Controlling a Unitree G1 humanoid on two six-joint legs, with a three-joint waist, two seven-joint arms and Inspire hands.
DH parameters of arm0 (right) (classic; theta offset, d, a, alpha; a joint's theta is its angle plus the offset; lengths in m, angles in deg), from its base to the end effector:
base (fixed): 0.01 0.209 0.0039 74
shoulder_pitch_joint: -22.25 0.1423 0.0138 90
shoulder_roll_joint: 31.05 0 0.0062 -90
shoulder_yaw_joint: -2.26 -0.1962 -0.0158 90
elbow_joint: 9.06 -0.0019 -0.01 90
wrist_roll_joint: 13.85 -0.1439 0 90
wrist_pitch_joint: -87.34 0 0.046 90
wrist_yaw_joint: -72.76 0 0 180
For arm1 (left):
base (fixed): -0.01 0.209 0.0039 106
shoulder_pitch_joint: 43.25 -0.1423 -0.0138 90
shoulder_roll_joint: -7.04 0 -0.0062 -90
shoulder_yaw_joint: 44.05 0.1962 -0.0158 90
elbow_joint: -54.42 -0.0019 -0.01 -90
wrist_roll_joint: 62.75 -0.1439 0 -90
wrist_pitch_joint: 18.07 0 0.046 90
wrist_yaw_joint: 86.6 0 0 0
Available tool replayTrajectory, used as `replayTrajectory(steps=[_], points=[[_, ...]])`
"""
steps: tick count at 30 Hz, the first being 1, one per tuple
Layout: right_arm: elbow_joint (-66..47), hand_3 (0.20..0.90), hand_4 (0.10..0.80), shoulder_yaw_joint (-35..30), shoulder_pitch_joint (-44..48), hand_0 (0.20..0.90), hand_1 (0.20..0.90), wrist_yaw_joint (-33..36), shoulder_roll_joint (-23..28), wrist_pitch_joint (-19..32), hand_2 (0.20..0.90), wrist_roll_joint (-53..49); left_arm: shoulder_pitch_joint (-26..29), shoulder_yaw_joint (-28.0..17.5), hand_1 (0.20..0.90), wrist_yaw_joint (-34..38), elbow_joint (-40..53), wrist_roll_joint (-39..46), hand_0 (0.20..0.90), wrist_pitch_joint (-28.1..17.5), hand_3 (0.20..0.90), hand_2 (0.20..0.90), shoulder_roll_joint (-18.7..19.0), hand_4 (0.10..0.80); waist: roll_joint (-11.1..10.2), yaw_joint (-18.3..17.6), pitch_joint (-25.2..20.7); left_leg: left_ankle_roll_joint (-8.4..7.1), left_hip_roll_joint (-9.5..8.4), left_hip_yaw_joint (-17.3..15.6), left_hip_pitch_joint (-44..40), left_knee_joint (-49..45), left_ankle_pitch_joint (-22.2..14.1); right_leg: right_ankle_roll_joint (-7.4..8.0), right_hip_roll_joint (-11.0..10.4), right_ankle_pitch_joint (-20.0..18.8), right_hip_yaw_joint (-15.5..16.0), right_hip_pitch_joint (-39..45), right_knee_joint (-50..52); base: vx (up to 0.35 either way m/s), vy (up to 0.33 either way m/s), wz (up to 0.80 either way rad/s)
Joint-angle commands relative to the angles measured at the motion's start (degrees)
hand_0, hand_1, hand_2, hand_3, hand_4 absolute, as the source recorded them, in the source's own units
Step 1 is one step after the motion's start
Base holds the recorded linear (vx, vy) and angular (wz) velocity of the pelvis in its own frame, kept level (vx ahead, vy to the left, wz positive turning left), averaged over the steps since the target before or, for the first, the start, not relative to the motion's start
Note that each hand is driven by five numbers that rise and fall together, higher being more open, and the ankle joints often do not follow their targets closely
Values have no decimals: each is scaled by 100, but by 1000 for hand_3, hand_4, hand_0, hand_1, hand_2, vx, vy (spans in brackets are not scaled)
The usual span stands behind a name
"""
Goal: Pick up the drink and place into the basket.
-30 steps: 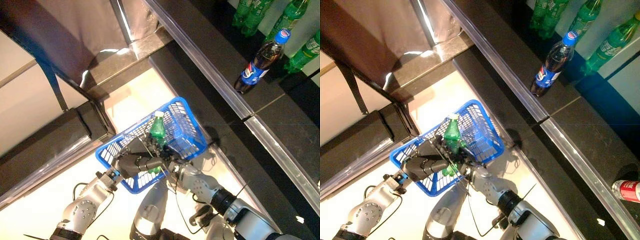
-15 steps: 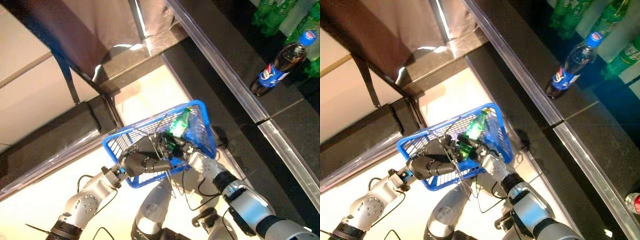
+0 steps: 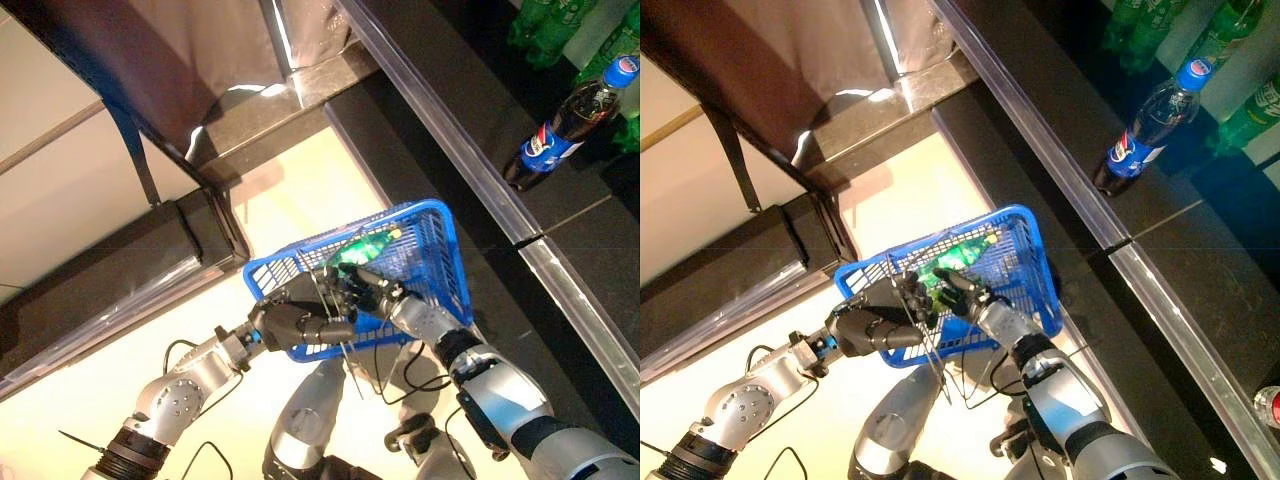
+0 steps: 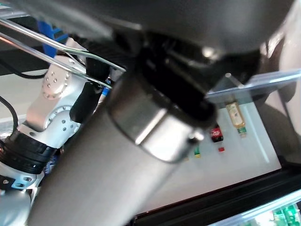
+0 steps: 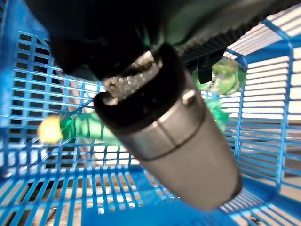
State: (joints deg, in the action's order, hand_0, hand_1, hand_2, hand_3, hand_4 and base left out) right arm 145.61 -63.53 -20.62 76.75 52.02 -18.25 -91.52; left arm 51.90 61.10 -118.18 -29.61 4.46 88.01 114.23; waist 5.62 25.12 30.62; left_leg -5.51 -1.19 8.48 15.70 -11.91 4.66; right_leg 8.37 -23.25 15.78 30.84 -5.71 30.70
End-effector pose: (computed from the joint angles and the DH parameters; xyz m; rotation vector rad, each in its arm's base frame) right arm 0.3310 -0.1136 0.0297 0.7491 0.7279 0.0734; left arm 0.2171 0.1928 0.0613 -0.6337 0.1778 -0.9153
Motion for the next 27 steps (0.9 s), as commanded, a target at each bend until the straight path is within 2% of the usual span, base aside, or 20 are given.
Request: replayTrajectory(steps=[1, 11, 14, 18, 19, 20, 21, 22, 27], points=[[-317, 900, 800, 101, 983, 900, 900, -624, -414, 29, 900, 21, 760, -246, 300, -788, 1974, 1087, 300, -627, 200, 300, -565, 100, 283, 35, -124, 269, -60, -352, 214, -653, -461, -224, 106, -1056, -135, -101, -462, -6, 3, 4], [-282, 900, 800, 57, 837, 900, 900, -1231, -258, 116, 900, 94, 851, -304, 300, -588, 1684, 1145, 300, -636, 200, 300, -627, 100, 231, -54, -141, 283, -4, -488, 202, -665, -496, -203, 64, -1056, -131, -165, -375, 0, 0, 0], [-622, 900, 800, 63, 613, 900, 900, -1523, -125, 375, 900, 165, 741, -433, 300, -540, 1596, 1194, 300, -680, 200, 300, -642, 100, 210, -125, -155, 273, 23, -543, 195, -658, -500, -192, 67, -1064, -164, -183, -385, -7, 9, -1], [-1517, 900, 800, 146, -96, 900, 900, -1744, 122, 671, 900, 89, 483, -600, 300, -448, 1406, 1277, 300, -779, 200, 300, -768, 100, 146, -295, -167, 268, 73, -619, 185, -644, -512, -177, 89, -1085, -266, -241, -414, -40, 25, -7], [-1832, 900, 800, 79, -395, 900, 900, -1799, 221, 739, 900, 151, 376, -676, 300, -470, 1348, 1224, 300, -847, 200, 300, -796, 100, 144, -366, -160, 316, 108, -666, 234, -583, -362, -250, 102, -1232, -221, -301, -483, -47, -2, -17], [-2085, 900, 800, 37, -625, 900, 900, -1763, 277, 776, 900, 227, 273, -741, 300, -500, 1311, 1201, 300, -889, 200, 300, -821, 100, 98, -427, -166, 273, 128, -653, 183, -603, -502, -177, 130, -1109, -323, -290, -448, -56, -4, -17], [-2381, 900, 800, 22, -882, 900, 900, -1723, 344, 814, 900, 318, 159, -799, 300, -510, 1282, 1191, 300, -941, 200, 300, -852, 100, 72, -487, -168, 267, 154, -675, 173, -587, -502, -176, 159, -1110, -356, -296, -478, -49, -3, -16], [-2631, 900, 800, -13, -1113, 900, 900, -1714, 391, 835, 900, 486, 62, -849, 300, -532, 1230, 1137, 300, -1018, 200, 300, -893, 100, 69, -552, -166, 305, 188, -727, 217, -532, -352, -246, 185, -1247, -320, -337, -566, -118, 33, -18], [-3531, 900, 800, 5, -1954, 900, 900, -1706, 518, 832, 900, 1290, -179, -997, 300, -240, 969, 901, 300, -1351, 200, 300, -976, 100, -77, -789, -215, 273, 311, -834, 136, -415, -324, -241, 329, -1244, -493, -339, -713, -44, -4, -21]])
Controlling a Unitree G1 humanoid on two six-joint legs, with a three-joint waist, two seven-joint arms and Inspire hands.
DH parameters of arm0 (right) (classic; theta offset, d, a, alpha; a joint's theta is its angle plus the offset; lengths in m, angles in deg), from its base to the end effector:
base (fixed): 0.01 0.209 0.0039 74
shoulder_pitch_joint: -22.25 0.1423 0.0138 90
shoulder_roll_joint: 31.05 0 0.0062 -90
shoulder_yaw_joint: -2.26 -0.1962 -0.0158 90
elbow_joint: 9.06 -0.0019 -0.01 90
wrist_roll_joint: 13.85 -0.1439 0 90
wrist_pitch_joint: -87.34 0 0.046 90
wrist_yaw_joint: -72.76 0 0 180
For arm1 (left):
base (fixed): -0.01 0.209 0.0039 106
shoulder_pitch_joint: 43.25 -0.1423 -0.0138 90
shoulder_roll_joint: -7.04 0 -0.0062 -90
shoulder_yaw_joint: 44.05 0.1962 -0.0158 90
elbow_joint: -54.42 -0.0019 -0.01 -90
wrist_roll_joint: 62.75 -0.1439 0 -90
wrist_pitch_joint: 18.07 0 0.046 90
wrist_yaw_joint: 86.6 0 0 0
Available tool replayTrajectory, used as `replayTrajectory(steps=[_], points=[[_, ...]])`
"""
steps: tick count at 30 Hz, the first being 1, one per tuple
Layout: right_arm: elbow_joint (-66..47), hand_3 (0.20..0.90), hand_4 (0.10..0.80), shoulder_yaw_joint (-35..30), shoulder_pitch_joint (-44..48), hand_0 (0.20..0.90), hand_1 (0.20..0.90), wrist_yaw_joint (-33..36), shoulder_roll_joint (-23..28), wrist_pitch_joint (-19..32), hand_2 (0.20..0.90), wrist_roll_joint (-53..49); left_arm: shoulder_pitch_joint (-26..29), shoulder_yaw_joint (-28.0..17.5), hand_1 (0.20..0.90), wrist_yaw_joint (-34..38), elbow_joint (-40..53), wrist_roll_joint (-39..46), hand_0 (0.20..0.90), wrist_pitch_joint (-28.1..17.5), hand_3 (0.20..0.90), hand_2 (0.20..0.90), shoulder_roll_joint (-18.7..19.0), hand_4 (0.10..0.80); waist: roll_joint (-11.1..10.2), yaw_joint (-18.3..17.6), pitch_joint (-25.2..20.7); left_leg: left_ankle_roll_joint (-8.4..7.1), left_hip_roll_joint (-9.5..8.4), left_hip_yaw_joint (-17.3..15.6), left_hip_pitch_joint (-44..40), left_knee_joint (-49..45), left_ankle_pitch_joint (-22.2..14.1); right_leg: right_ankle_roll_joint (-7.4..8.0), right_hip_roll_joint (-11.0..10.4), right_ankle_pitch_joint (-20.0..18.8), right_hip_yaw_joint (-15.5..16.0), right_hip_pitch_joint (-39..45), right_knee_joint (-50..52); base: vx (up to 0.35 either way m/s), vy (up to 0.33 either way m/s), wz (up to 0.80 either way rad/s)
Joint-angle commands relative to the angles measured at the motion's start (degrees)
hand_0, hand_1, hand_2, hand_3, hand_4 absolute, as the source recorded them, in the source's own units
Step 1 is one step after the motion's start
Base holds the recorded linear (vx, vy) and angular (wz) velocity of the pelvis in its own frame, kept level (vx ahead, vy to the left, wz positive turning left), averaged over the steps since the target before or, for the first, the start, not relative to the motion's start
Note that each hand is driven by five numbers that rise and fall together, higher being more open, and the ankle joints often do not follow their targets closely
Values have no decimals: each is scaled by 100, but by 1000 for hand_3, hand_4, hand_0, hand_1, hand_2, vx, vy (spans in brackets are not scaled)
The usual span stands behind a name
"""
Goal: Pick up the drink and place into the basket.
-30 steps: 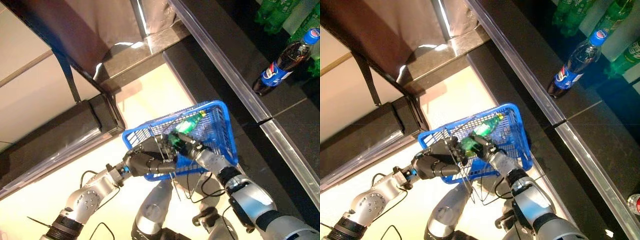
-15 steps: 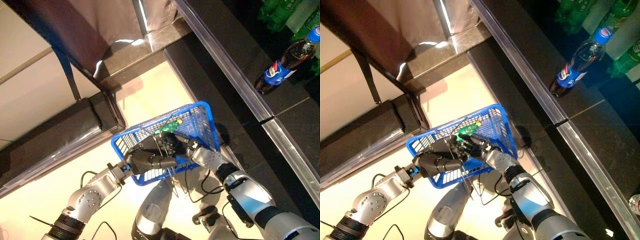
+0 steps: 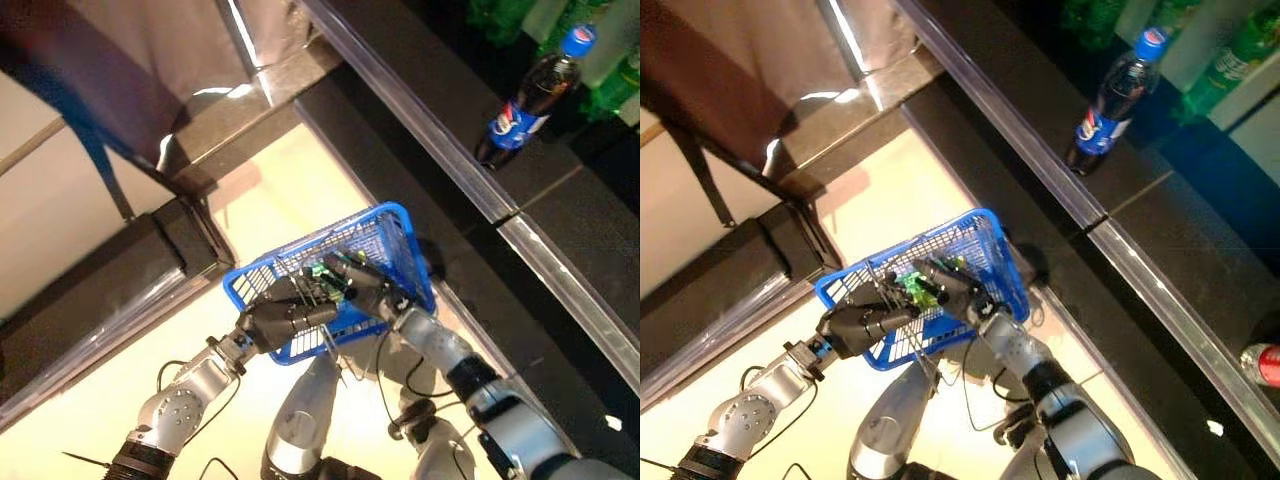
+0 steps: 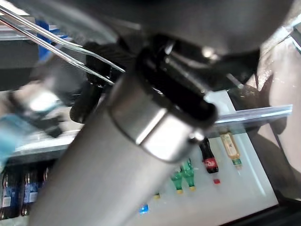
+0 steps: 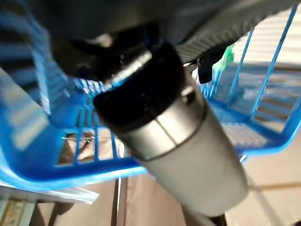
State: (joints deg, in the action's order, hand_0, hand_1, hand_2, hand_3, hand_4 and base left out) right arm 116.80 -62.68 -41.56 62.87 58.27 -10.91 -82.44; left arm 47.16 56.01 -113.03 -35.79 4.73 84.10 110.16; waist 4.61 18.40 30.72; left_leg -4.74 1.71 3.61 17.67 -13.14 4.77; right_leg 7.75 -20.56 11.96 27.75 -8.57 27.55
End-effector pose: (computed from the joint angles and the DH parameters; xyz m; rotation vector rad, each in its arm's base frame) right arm 0.2798 -0.1334 0.0056 0.7239 0.4640 0.3875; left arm 0.2058 0.2108 0.0346 -0.7237 0.1790 -0.6314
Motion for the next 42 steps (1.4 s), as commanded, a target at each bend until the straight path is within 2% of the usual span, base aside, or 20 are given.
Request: replayTrajectory(steps=[1, 7, 13, 18, 23, 24, 27, 29, 31, 37, 39, 42], points=[[-814, 900, 800, -88, -54, 900, 900, -380, -73, 69, 900, 541, 245, -522, 300, -698, 1491, 817, 300, -1002, 200, 300, -595, 100, -11, -165, -249, 194, 42, -371, -97, -252, -323, -177, 99, -867, -217, -36, -443, -12, -28, -19], [-1483, 900, 800, -135, -774, 900, 900, -559, 86, -68, 900, 967, -46, -685, 300, -275, 1034, 638, 300, -1341, 200, 300, -685, 100, -154, -372, -403, 164, 155, -503, -309, -81, -290, -152, 262, -870, -373, 93, -676, -1, -17, -14], [-2095, 900, 800, -263, -1774, 900, 900, -1017, 162, -157, 900, 1499, -383, -886, 300, 108, 188, 518, 300, -1753, 200, 300, -1015, 100, -343, -704, -693, 125, 312, -753, -667, 165, -253, -111, 477, -897, -676, 349, -1052, 12, 4, -25], [-2194, 900, 800, -332, -2177, 900, 900, -1291, 250, -192, 900, 1736, -520, -1018, 300, 234, -402, 482, 300, -1863, 200, 300, -1132, 100, -469, -885, -915, 100, 401, -920, -925, 342, -234, -76, 555, -934, -849, 541, -1311, 28, 14, -30], [-2014, 900, 800, -577, -2447, 900, 900, -1340, 206, -336, 900, 1693, -611, -1198, 300, 447, -1382, 397, 300, -1990, 200, 300, -1289, 100, -600, -1099, -1236, 83, 478, -1106, -1150, 507, -206, -44, 632, -1018, -1059, 703, -1577, 37, 29, -31], [-1747, 900, 800, -719, -2571, 900, 900, -1277, 110, -339, 900, 1845, -641, -1380, 300, 503, -1999, 402, 300, -2050, 200, 300, -1394, 100, -640, -1202, -1398, 86, 504, -1206, -1258, 568, -219, -26, 645, -1045, -1125, 773, -1678, 84, 73, -39], [-1101, 900, 800, -905, -2741, 900, 900, -576, 7, -182, 900, 2335, -631, -1546, 300, 654, -2730, 305, 300, -2065, 200, 300, -1449, 100, -700, -1351, -1624, 92, 521, -1367, -1401, 636, -266, 9, 653, -1106, -1247, 864, -1834, 58, 60, -43], [-53, 900, 800, -1133, -2710, 900, 900, 118, 71, 272, 900, 3286, -547, -1613, 300, 649, -3347, 430, 300, -2119, 200, 300, -1502, 100, -710, -1445, -1737, 116, 527, -1476, -1503, 656, -330, 21, 660, -1142, -1344, 920, -1926, 48, 90, -31], [775, 900, 800, -1378, -2747, 900, 900, 522, 66, 190, 900, 3271, -477, -1699, 300, 1056, -3766, 643, 300, -2241, 200, 300, -1534, 100, -726, -1545, -1843, 179, 506, -1594, -1587, 577, -466, 37, 654, -1155, -1428, 948, -1943, 58, 119, -31], [2308, 900, 800, -1891, -2726, 900, 900, 1172, -114, 776, 900, 3930, -328, -2098, 300, 1174, -4837, 799, 300, -2269, 200, 300, -1670, 100, -707, -1692, -1932, 286, 446, -1706, -1757, 498, -674, 88, 645, -1142, -1606, 1009, -1919, 56, 113, -30], [2861, 900, 800, -2119, -2818, 900, 900, 1726, -177, 983, 900, 4427, -212, -2342, 300, 1461, -5289, 764, 300, -2307, 200, 300, -1715, 100, -724, -1787, -1963, 335, 404, -1777, -1840, 535, -757, 159, 581, -1280, -1678, 984, -1962, 54, 105, -25], [3162, 900, 800, -2207, -2965, 900, 900, 2236, -211, 1157, 900, 5047, -159, -2597, 300, 1861, -5699, 764, 300, -2309, 200, 300, -1705, 100, -792, -1899, -1982, 291, 387, -2009, -1936, 739, -750, 349, 367, -1891, -1667, 797, -2332, -37, -19, -51]])
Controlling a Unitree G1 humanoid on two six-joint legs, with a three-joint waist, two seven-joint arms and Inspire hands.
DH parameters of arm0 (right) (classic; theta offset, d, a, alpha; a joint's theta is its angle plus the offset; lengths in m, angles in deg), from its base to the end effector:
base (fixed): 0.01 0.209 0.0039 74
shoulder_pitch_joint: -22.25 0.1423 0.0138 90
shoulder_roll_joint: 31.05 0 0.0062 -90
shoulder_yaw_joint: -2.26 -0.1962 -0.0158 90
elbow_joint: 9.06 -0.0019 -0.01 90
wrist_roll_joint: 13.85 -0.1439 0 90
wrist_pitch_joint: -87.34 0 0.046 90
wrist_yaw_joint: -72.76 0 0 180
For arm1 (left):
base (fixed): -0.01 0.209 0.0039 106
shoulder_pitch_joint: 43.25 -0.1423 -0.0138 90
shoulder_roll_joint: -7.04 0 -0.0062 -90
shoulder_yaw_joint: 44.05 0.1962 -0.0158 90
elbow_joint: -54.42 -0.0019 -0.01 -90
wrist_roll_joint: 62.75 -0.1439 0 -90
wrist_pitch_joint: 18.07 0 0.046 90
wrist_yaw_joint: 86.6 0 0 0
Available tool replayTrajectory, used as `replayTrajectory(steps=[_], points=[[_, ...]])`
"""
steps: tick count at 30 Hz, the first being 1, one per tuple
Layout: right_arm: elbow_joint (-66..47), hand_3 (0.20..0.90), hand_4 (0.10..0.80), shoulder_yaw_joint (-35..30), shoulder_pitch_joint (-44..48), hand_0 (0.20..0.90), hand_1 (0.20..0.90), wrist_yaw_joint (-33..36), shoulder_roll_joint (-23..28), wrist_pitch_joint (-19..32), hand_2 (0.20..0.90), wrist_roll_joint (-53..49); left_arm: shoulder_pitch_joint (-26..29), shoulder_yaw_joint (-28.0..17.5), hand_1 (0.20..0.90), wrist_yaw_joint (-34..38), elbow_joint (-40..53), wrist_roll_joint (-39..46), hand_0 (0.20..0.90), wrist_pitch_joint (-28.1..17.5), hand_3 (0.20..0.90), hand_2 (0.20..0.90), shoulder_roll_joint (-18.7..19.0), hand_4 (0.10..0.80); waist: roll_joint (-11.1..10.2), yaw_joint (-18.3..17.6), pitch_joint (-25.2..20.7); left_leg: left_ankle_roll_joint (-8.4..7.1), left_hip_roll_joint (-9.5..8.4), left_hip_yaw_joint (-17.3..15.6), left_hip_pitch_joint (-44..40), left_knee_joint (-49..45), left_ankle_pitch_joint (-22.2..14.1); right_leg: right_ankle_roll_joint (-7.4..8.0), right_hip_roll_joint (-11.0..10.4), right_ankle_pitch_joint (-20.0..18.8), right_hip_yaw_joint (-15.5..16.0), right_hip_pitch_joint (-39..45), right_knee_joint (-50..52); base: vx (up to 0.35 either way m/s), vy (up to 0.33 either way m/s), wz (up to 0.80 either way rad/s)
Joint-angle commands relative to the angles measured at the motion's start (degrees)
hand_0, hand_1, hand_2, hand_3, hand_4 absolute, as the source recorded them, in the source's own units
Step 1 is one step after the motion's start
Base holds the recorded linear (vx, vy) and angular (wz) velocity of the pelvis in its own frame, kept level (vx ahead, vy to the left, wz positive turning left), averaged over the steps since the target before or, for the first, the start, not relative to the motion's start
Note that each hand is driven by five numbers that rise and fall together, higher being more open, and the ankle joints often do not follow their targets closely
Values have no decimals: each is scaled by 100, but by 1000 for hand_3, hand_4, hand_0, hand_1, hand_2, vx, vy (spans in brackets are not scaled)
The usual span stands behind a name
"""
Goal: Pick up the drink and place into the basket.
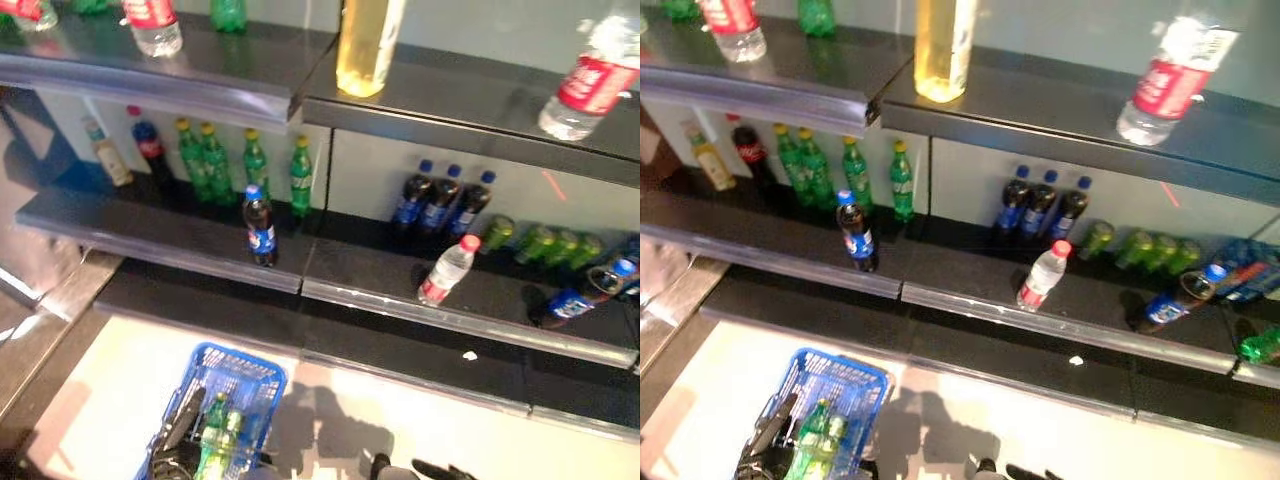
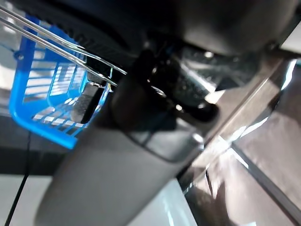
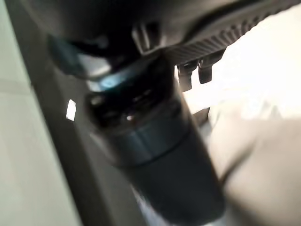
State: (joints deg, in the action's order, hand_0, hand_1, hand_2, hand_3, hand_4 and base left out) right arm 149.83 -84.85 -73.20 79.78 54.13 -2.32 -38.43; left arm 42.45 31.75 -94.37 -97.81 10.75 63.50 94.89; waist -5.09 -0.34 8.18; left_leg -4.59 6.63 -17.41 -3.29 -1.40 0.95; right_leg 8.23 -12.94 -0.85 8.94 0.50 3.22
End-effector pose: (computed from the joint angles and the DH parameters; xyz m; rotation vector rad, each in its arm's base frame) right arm 0.0417 -0.2195 -0.1391 0.0992 1.2562 -0.4677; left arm 0.0669 0.2671 -0.1184 -0.9807 0.5190 0.9609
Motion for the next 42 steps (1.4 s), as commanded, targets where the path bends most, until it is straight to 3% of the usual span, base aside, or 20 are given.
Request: replayTrajectory(steps=[1, 5, 6, 8, 10, 15, 18, 20, 21, 22, 24, 25, 27, 28, 32, 35, 37, 40, 41, 42], points=[[-44, 900, 800, 24, 205, 900, 900, 621, 223, 292, 900, 801, 355, -182, 300, 154, 346, 177, 300, -303, 200, 300, -157, 100, 152, -71, 299, 243, -96, -14, 130, -331, -375, 384, -499, -914, 259, -270, -58, -93, -74, -75], [99, 900, 800, 24, 260, 900, 900, 593, 200, 121, 900, 680, 351, -172, 300, 287, 7, 316, 300, -472, 200, 300, -112, 100, 139, -78, 348, 242, -40, -379, 44, -163, -377, 453, -500, -1061, 559, -546, 150, -120, -85, -74], [145, 900, 800, 76, 268, 900, 900, 508, 175, 97, 900, 791, 293, -205, 300, 318, -88, 500, 300, -560, 200, 300, -108, 100, 188, -40, 316, 234, 15, -482, -5, -131, -456, 469, -356, -743, 775, -503, 424, -145, -30, -64], [205, 900, 800, 194, 304, 900, 900, 394, 136, 137, 900, 985, 227, -349, 300, 262, -256, 944, 300, -700, 200, 300, -136, 100, 222, 33, 292, 258, 127, -779, 19, -131, -377, 303, -101, -182, 1230, -419, 773, -168, -92, -101], [285, 900, 800, 230, 310, 900, 900, 357, 119, 155, 900, 1087, 189, -493, 300, 175, -427, 1344, 300, -791, 200, 300, -183, 100, 177, 112, 240, 204, 162, -952, 40, -184, -337, 177, 16, -25, 1550, -226, 543, -81, -212, -120], [504, 900, 800, 261, 309, 900, 900, 43, 152, 21, 900, 1026, 224, -853, 300, 115, -739, 1708, 300, -894, 200, 300, -194, 100, 85, -1, 104, -34, 386, -755, -57, -191, -161, -169, 560, 178, 1146, 27, 182, 46, -356, -64], [486, 900, 800, 294, 326, 900, 900, -38, 218, -85, 900, 937, 255, -1170, 300, 137, -808, 2189, 300, -941, 200, 300, -120, 100, 59, -91, 47, -255, 800, -620, -57, -478, 91, -354, 855, 280, 981, 151, 54, 41, -443, -32], [511, 900, 800, 315, 340, 900, 900, -72, 236, -124, 900, 1028, 252, -1351, 300, 140, -894, 2483, 300, -967, 200, 300, -68, 100, 39, -117, 18, -305, 936, -505, -56, -736, 153, -440, 975, 305, 916, 201, -10, 34, -381, -32], [492, 900, 800, 385, 369, 900, 900, -80, 253, -191, 900, 1071, 225, -1463, 300, 163, -912, 2673, 300, -999, 200, 300, -52, 100, 0, -60, 31, -245, 924, -310, 97, -987, 356, -554, 1035, 225, 867, 209, -55, 40, -362, -26], [472, 900, 800, 451, 405, 900, 900, -90, 265, -270, 900, 1089, 181, -1539, 300, 155, -923, 2853, 300, -1039, 200, 300, -61, 100, -25, 22, 39, -178, 761, 132, 244, -1233, 333, -594, 1062, 228, 725, 231, -62, 65, -321, -44], [424, 900, 800, 610, 513, 900, 900, -135, 302, -395, 900, 1182, 33, -1688, 300, 67, -971, 3275, 300, -1098, 200, 300, -90, 100, -53, 211, 75, 69, 184, 1095, 523, -1660, 60, -643, 1090, 285, 402, 236, 17, 150, -209, -92], [398, 900, 800, 763, 613, 900, 900, -200, 337, -448, 900, 1358, -73, -1757, 300, 46, -1014, 3635, 300, -1177, 200, 300, -93, 100, -41, 342, 96, 275, -326, 1627, 741, -1879, -183, -666, 1133, 328, 114, 249, 41, 131, -134, -129], [352, 900, 800, 854, 677, 900, 900, -209, 337, -501, 900, 1392, -137, -1818, 300, 53, -1015, 3783, 300, -1233, 200, 300, -84, 100, -32, 412, 105, 357, -538, 1802, 940, -1962, -112, -704, 1200, 334, -79, 263, 13, 148, -134, -144], [323, 900, 800, 935, 739, 900, 900, -209, 349, -565, 900, 1394, -189, -1877, 300, 75, -1034, 3853, 300, -1287, 200, 300, -68, 100, -8, 522, 144, 404, -758, 1897, 1225, -2097, -71, -725, 1262, 361, -242, 346, -13, 186, -136, -131], [391, 900, 800, 1056, 906, 900, 900, -150, 287, -673, 900, 1236, -319, -1960, 300, 21, -1182, 3808, 300, -1295, 200, 300, -33, 100, 152, 827, 224, 417, -1136, 2351, 1587, -1619, 123, -711, 1478, 487, -611, 513, -1, 290, -111, -112], [449, 900, 800, 1153, 911, 900, 900, -208, 153, -723, 900, 1405, -501, -2141, 300, -61, -1210, 3833, 300, -1288, 200, 300, -72, 100, 321, 1221, 226, 231, -1408, 2714, 2063, -713, 833, -762, 1789, 720, -924, 863, 21, 577, -138, -142], [468, 900, 800, 1238, 893, 900, 900, -205, 84, -695, 900, 1431, -533, -2127, 300, -118, -1226, 3921, 300, -1328, 200, 300, -101, 100, 351, 1377, 196, 197, -1480, 2746, 2209, -458, 999, -782, 1893, 898, -995, 1040, 108, 540, -108, -50], [451, 900, 800, 1299, 917, 900, 900, -158, 1, -671, 900, 1412, -497, -2151, 300, -85, -1204, 3950, 300, -1460, 200, 300, -147, 100, 263, 1455, 122, 337, -1551, 2713, 2143, -601, 727, -715, 1880, 1152, -1000, 1126, 393, 396, -20, -33], [455, 900, 800, 1292, 939, 900, 900, -99, -39, -669, 900, 1341, -461, -2176, 300, -76, -1234, 3950, 300, -1519, 200, 300, -152, 100, 191, 1449, 74, 467, -1570, 2693, 2051, -720, 477, -646, 1860, 1198, -970, 1149, 791, 486, 23, -48], [459, 900, 800, 1243, 913, 900, 900, -79, -92, -695, 900, 1337, -386, -2232, 300, -72, -1300, 3950, 300, -1591, 200, 300, -127, 100, 59, 1418, -8, 579, -1662, 2587, 1958, -854, 263, -429, 1784, 837, -921, 1243, 1210, 524, 28, -44]])
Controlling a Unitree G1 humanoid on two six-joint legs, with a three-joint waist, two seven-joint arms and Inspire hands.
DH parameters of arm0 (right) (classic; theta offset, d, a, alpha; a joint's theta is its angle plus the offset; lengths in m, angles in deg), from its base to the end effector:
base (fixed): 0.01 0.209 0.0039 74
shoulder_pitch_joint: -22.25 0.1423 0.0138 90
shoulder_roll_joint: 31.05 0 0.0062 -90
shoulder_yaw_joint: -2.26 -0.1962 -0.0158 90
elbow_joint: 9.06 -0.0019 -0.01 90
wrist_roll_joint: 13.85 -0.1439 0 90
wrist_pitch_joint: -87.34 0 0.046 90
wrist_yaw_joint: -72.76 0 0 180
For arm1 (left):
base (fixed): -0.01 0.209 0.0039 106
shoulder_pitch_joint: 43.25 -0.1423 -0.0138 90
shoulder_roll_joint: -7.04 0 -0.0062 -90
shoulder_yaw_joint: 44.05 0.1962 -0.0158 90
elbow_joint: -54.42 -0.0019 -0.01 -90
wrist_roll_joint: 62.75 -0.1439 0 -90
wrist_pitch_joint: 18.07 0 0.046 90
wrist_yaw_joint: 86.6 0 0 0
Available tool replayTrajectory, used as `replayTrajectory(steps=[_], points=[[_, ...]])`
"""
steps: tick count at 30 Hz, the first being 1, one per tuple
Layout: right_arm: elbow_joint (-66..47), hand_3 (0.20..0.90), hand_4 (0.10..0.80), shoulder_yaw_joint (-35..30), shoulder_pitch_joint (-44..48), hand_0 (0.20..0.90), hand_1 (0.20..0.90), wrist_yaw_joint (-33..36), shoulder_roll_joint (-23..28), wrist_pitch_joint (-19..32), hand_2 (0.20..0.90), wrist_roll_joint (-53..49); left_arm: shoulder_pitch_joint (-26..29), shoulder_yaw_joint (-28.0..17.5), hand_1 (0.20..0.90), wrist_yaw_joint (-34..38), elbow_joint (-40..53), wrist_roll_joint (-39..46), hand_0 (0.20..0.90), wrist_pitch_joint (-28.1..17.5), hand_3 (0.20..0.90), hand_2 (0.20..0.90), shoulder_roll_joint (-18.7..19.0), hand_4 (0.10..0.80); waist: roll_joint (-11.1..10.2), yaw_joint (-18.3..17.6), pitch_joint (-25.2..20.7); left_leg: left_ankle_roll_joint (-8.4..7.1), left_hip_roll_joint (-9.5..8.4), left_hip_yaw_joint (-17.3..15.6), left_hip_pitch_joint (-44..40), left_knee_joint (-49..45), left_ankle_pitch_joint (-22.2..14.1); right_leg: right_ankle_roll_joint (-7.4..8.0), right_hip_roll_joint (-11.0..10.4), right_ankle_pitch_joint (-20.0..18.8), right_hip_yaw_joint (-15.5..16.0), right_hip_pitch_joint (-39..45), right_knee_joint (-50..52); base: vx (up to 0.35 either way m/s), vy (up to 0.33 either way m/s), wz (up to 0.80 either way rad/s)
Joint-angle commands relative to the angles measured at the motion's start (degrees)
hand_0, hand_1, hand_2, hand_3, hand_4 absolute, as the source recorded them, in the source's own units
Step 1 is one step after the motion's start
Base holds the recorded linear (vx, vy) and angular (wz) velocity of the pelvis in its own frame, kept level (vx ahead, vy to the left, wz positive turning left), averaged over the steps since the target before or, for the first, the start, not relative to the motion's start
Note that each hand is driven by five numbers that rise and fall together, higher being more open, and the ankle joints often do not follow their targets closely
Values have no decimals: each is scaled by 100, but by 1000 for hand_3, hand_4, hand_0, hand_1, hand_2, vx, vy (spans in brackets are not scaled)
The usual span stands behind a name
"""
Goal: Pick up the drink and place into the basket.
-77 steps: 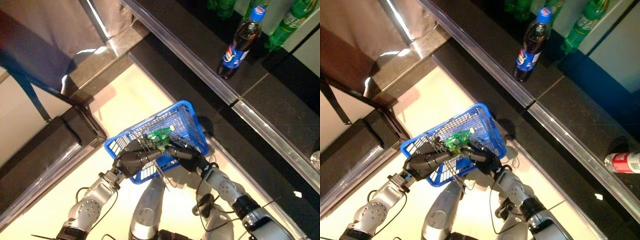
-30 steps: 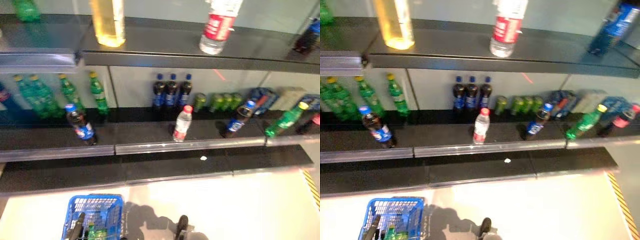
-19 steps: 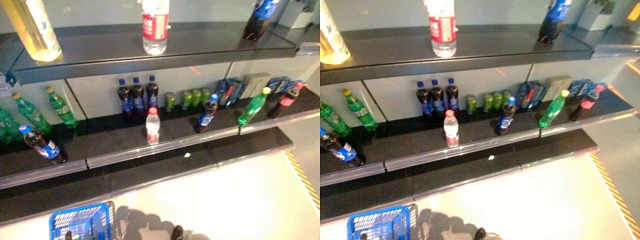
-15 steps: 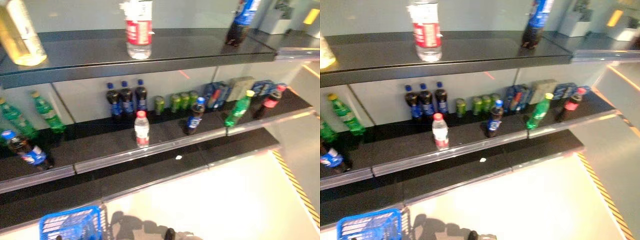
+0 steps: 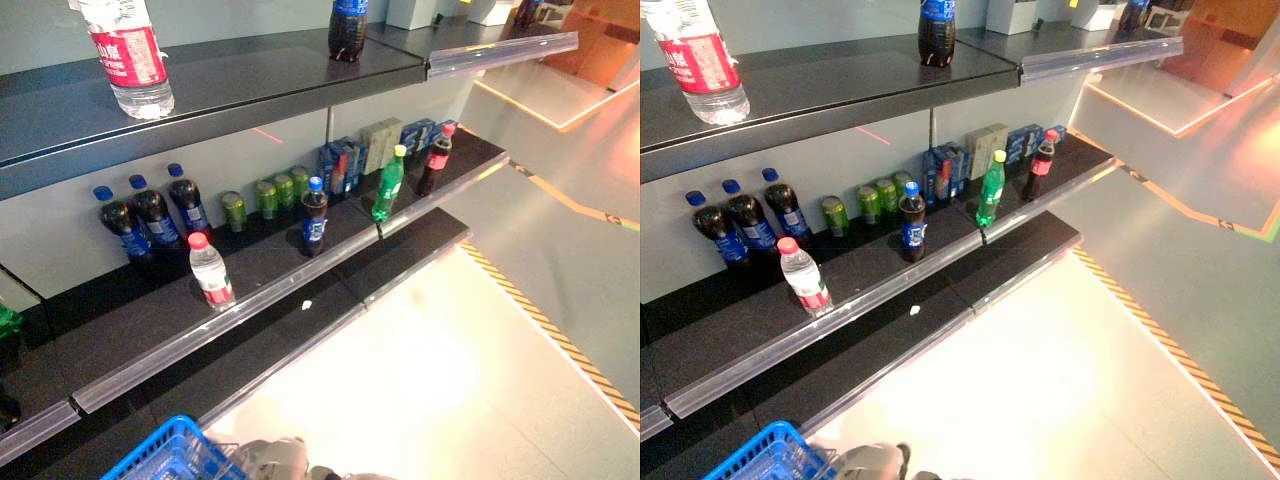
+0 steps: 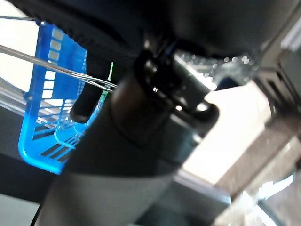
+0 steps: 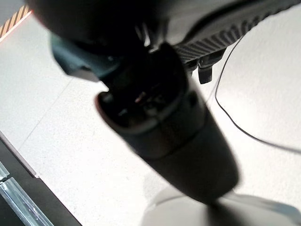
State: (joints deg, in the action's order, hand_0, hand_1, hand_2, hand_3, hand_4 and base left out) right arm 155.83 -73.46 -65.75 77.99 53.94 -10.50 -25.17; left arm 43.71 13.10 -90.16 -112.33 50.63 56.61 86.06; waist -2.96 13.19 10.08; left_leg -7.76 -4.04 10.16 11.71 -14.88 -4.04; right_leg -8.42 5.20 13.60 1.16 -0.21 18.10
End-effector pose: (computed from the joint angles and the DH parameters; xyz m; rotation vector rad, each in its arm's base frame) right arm 0.0659 -0.2078 -0.1405 -0.2274 1.4106 -0.1241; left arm 0.0131 0.2155 -0.1438 -1.5909 0.1529 1.8935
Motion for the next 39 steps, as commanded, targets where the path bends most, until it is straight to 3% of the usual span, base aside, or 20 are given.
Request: replayTrajectory(steps=[1, 3, 4, 8, 9, 10, 11, 12, 15, 17, 21, 22, 24, 26, 29, 30, 32, 34, 35, 39], points=[[-145, 900, 800, 94, 166, 900, 900, 102, -88, 114, 900, 11, -499, -385, 300, -488, 153, -38, 300, -909, 200, 300, 769, 100, -187, 77, -201, 922, -619, -203, 459, 437, 704, 1279, -51, -639, -155, 1323, -193, 493, 19, -37], [-122, 900, 800, 73, 132, 900, 900, 9, -127, 192, 900, 178, -407, -418, 300, -392, 252, -38, 300, -1020, 200, 300, 824, 100, -264, 76, -310, 1057, -653, -288, 169, 478, 570, 1806, -25, -1885, -71, 1092, 844, 443, 7, -44], [-100, 900, 800, 83, 121, 900, 900, 8, -123, 266, 900, 231, -399, -396, 300, -326, 287, -38, 300, -1062, 200, 300, 851, 100, -230, 73, -351, 1127, -637, -239, -7, 527, 445, 1937, 49, -2052, -16, 919, 1547, 484, -14, -41], [-116, 900, 800, 59, 167, 900, 900, 116, -128, 358, 900, 85, -349, -320, 300, -153, 486, -38, 300, -1210, 200, 300, 897, 100, -31, -39, -410, 1212, -517, -52, -461, 628, 294, 1914, 18, -2033, 211, -49, 2415, 362, -32, -19], [-141, 900, 800, 67, 197, 900, 900, 139, -129, 396, 900, 75, -295, -247, 300, -12, 625, -38, 300, -1342, 200, 300, 885, 100, 26, -119, -401, 1246, -529, 5, -629, 617, 192, 1796, -308, -1730, 394, -420, 2265, 280, -35, -31], [-140, 900, 800, 65, 202, 900, 900, 140, -126, 396, 900, 75, -292, -245, 300, -3, 637, -38, 300, -1353, 200, 300, 876, 100, 35, -131, -410, 1238, -521, 18, -610, 623, 213, 1788, -302, -1748, 412, -438, 2259, 391, -84, -42], [-209, 900, 800, 139, 264, 900, 900, 143, -93, 524, 900, 182, -190, -181, 300, 230, 837, -38, 300, -1430, 200, 300, 903, 100, 266, -243, -313, 1233, -406, 146, -940, 640, 31, 1593, -897, -1653, 688, -1302, 1849, 306, -122, -29], [-243, 900, 800, 202, 277, 900, 900, 191, -95, 555, 900, 177, -158, -151, 300, 274, 883, -38, 300, -1449, 200, 300, 913, 100, 290, -286, -272, 1241, -419, 187, -1017, 624, -73, 1556, -1113, -1691, 765, -1447, 1557, 476, -240, -16], [-405, 900, 800, 317, 297, 900, 900, 322, -95, 451, 900, 43, -103, -62, 300, 365, 1033, -38, 300, -1553, 200, 300, 876, 100, 168, -498, -95, 1137, -427, 439, -1448, 501, -708, 1753, -1944, -2362, 569, -1666, -474, 497, -402, 21], [-428, 900, 800, 268, 349, 900, 900, 248, -98, 372, 900, 207, -148, -58, 300, 410, 1165, -38, 300, -1577, 200, 300, 839, 100, 238, -545, -52, 975, -123, 551, -1819, 521, -1041, 1893, -2189, -2592, 530, -1574, -1098, 510, -484, 57], [-377, 900, 800, 268, 418, 900, 900, 113, -56, 276, 900, 96, -256, -107, 300, 366, 1087, -38, 300, -1565, 200, 300, 742, 100, 145, -548, -146, 727, 309, 361, -1986, 175, -1231, 1903, -1916, -2009, 641, -1188, -858, 398, -412, 47], [-378, 900, 800, 251, 433, 900, 900, 84, -44, 248, 900, 60, -288, -113, 300, 307, 1018, -38, 300, -1536, 200, 300, 713, 100, 130, -569, -169, 678, 389, 350, -1961, -4, -1019, 1846, -1772, -1895, 613, -1151, -790, 368, -427, 36], [-385, 900, 800, 302, 492, 900, 900, -6, 77, 285, 900, 109, -435, -293, 300, 79, 767, -38, 300, -1348, 200, 300, 570, 100, 52, -467, -171, 494, 518, 180, -1482, -1568, -101, 1478, -1418, -1515, 790, -793, -766, 409, -580, 1], [-376, 900, 800, 329, 588, 900, 900, -45, 140, 250, 900, 189, -530, -366, 300, -163, 540, -38, 300, -1098, 200, 300, 518, 100, -58, -421, -109, 524, 418, 12, -856, -2583, 373, 1266, -1328, -1456, 867, -552, -871, 249, -435, -34], [-348, 900, 800, 339, 645, 900, 900, -46, 192, 212, 900, 237, -596, -363, 300, -302, 344, -38, 300, -889, 200, 300, 532, 100, -84, -353, -55, 600, 313, -75, -277, -3177, 477, 1131, -1204, -1384, 942, -346, -926, 234, -308, 8], [-344, 900, 800, 378, 682, 900, 900, -5, 264, 165, 900, 111, -639, -328, 300, -311, 295, -38, 300, -855, 200, 300, 526, 100, -38, -126, 79, 709, -170, -235, 404, -3246, 366, 1080, -993, -1283, 992, 38, -1077, 333, -326, -2], [-319, 900, 800, 385, 741, 900, 900, -36, 263, 180, 900, 124, -701, -423, 300, -342, 291, -38, 300, -857, 200, 300, 495, 100, 22, 36, 84, 751, -583, -422, 652, -2442, 469, 1096, -776, -1240, 1021, 243, -1259, 335, -225, 19], [-314, 900, 800, 385, 742, 900, 900, -37, 263, 184, 900, 125, -703, -423, 300, -344, 291, -38, 300, -855, 200, 300, 494, 100, -3, 65, 111, 757, -596, -456, 585, -2366, 490, 1102, -804, -1246, 987, 278, -1279, 311, -104, -25], [-235, 900, 800, 377, 813, 900, 900, -82, 151, 248, 900, 237, -713, -477, 300, -340, 351, -38, 300, -932, 200, 300, 495, 100, 186, 217, 106, 645, -413, -717, 743, -820, 1008, 1073, -452, -1088, 1006, 537, -1386, 597, -172, -44], [-207, 900, 800, 437, 815, 900, 900, 33, -23, 230, 900, 24, -670, -319, 300, -410, 397, -38, 300, -1063, 200, 300, 468, 100, 322, 543, 52, 476, -419, -984, 1061, 590, 1700, 994, -132, -825, 1072, 918, -1387, 613, -169, -26]])
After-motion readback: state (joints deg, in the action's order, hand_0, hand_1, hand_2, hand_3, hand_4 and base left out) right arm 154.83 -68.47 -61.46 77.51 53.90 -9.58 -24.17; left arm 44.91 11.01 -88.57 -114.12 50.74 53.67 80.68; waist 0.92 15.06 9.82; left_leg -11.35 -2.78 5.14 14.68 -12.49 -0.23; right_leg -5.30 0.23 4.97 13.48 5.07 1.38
